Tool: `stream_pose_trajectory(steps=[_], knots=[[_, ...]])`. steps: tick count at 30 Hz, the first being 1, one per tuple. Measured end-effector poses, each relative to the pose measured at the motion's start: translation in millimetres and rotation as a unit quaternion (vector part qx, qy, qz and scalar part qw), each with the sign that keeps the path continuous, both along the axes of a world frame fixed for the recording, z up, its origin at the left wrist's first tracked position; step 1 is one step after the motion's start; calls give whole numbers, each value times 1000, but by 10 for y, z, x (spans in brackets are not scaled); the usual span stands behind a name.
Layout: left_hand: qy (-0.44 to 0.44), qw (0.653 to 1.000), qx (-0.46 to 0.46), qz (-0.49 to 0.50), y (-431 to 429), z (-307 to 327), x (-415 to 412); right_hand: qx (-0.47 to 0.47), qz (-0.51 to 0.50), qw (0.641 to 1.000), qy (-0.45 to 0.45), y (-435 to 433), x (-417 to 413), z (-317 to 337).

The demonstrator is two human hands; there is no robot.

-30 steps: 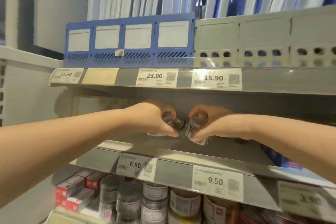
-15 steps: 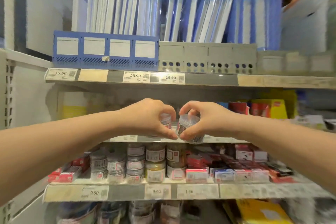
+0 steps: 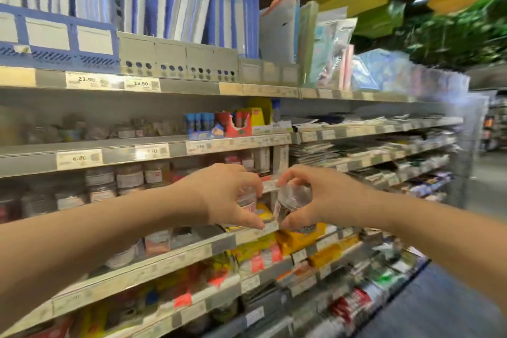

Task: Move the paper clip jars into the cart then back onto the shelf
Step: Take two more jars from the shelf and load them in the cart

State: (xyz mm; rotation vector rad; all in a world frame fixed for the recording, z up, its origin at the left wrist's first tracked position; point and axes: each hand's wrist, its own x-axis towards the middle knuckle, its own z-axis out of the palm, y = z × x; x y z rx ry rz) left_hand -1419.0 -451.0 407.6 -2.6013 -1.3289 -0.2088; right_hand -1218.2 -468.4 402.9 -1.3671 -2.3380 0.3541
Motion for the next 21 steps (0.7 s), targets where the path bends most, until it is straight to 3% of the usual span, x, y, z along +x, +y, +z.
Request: stream_pose_trajectory(steps=[4,10,14,21], knots=[[-15,996,-4,-91,-307,-147,706,-4,-57,998,8,-593,838,-173],[-51,980,-54,-187,-721,-448,2050,1,-147,988,-55,-1528,2176,-431],[-29,971,-78,-223,-960,-753,2919,9,-198,973,-120,-2013,2890,-680],[26,944,-103,-313,-1306,-1157,4244,-20,-296,948,-116,-2506,3839,-1042]])
